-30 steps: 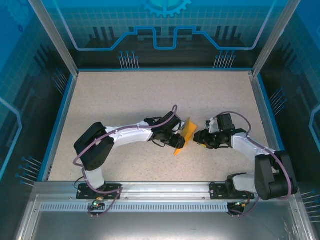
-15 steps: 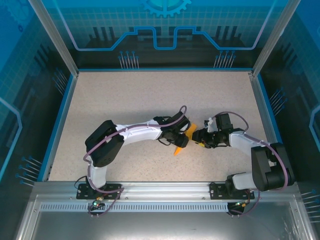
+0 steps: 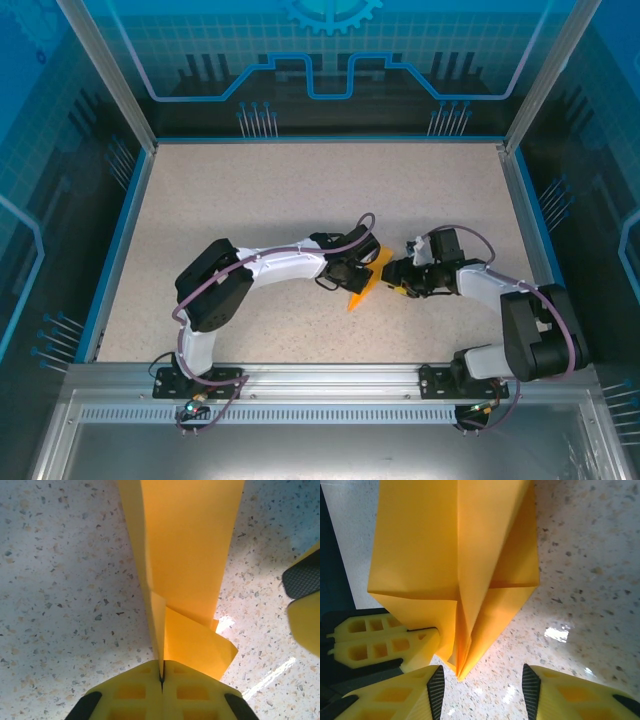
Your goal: Fold a paper plane with a square sheet of paper (pick it up from the middle)
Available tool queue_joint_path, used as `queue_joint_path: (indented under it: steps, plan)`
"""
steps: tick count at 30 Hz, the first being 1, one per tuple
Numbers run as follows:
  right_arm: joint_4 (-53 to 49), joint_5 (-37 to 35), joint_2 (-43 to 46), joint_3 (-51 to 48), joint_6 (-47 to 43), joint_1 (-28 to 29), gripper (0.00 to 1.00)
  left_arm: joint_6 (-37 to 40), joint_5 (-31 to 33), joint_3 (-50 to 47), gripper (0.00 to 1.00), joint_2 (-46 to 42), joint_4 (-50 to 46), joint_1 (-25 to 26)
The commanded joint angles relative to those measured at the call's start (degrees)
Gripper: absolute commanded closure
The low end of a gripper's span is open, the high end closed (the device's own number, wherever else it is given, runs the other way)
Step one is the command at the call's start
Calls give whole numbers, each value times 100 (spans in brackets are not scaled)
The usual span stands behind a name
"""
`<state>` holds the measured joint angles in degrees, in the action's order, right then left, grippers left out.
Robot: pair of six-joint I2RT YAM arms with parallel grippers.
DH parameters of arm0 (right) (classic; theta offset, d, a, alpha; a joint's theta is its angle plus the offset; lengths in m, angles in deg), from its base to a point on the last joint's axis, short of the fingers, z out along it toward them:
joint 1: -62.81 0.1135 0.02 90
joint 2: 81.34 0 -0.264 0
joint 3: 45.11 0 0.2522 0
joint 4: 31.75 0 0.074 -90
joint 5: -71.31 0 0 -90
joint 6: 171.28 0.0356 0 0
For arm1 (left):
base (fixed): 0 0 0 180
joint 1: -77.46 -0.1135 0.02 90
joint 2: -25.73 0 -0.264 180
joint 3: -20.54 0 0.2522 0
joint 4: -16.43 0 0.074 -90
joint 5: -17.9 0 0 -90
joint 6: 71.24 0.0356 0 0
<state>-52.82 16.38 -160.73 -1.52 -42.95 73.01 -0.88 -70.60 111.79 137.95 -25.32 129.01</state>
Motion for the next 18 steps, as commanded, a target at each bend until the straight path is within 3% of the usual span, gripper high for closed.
queue_joint_path:
  steps: [1, 7, 18]
  plan:
    - [423, 157, -131, -91, 336, 218, 52, -219, -403, -55, 100, -183, 85, -171]
    - [961, 139, -497, -33, 706, 604, 52, -470, -1076, -414, 100, -433, 543, -396]
    - [1346, 63, -907, 124, 949, 903, 55, -541, -1275, -574, 100, -434, 722, -474]
